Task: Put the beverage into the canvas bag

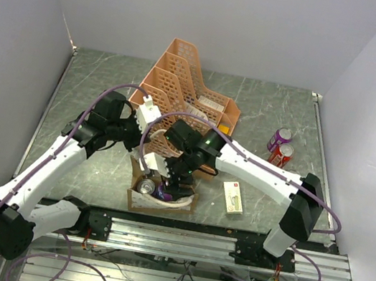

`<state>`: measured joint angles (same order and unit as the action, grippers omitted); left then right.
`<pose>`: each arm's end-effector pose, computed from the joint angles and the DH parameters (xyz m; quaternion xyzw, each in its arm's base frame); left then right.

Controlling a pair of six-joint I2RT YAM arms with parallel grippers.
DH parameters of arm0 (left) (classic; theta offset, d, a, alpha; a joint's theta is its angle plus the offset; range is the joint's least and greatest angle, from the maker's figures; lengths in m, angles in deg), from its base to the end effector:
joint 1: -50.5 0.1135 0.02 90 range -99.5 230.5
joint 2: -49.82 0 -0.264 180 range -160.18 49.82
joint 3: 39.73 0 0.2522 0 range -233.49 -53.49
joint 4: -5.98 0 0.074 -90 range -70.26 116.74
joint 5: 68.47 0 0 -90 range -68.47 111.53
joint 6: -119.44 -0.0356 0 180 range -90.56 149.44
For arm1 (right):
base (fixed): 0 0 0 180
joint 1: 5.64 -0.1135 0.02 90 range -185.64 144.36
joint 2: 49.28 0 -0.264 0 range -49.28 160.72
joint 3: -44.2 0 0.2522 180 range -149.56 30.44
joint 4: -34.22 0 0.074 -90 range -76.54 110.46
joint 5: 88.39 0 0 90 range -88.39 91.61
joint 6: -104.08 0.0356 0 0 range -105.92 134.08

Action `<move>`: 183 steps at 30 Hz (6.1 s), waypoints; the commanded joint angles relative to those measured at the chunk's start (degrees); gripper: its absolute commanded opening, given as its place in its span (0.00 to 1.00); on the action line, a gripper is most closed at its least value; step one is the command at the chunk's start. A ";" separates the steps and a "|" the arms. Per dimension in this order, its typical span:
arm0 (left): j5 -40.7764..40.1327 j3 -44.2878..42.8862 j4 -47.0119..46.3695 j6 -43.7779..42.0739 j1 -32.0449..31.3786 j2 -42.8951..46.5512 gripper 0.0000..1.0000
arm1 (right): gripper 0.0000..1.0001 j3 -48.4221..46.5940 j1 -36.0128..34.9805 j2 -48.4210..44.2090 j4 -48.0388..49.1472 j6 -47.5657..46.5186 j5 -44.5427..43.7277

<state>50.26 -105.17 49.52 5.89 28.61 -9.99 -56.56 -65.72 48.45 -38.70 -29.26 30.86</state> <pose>0.1989 -0.0984 0.3018 0.4366 0.7607 -0.2167 0.4285 0.1562 0.3064 0.2898 -0.7751 0.5558 0.2706 0.1309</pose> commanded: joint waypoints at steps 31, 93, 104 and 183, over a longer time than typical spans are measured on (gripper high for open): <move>0.27 -0.10 -1.57 0.48 -0.43 -0.76 0.07 | 0.14 8.08 -5.85 6.34 10.49 -0.26 -3.41; 1.62 1.38 -1.43 -2.39 -0.43 1.68 0.07 | 0.85 7.69 -4.29 -9.33 17.04 5.99 -12.73; 2.00 2.73 -1.78 -3.00 -0.43 2.56 0.07 | 0.85 7.48 1.05 -14.09 16.66 7.40 -8.15; 3.70 4.13 -1.37 -2.55 -0.96 4.83 0.07 | 0.50 15.68 72.99 -8.37 17.36 10.47 -5.54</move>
<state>51.79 -101.41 48.34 3.53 28.26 -5.47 -37.46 6.94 43.34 -20.21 -18.13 23.26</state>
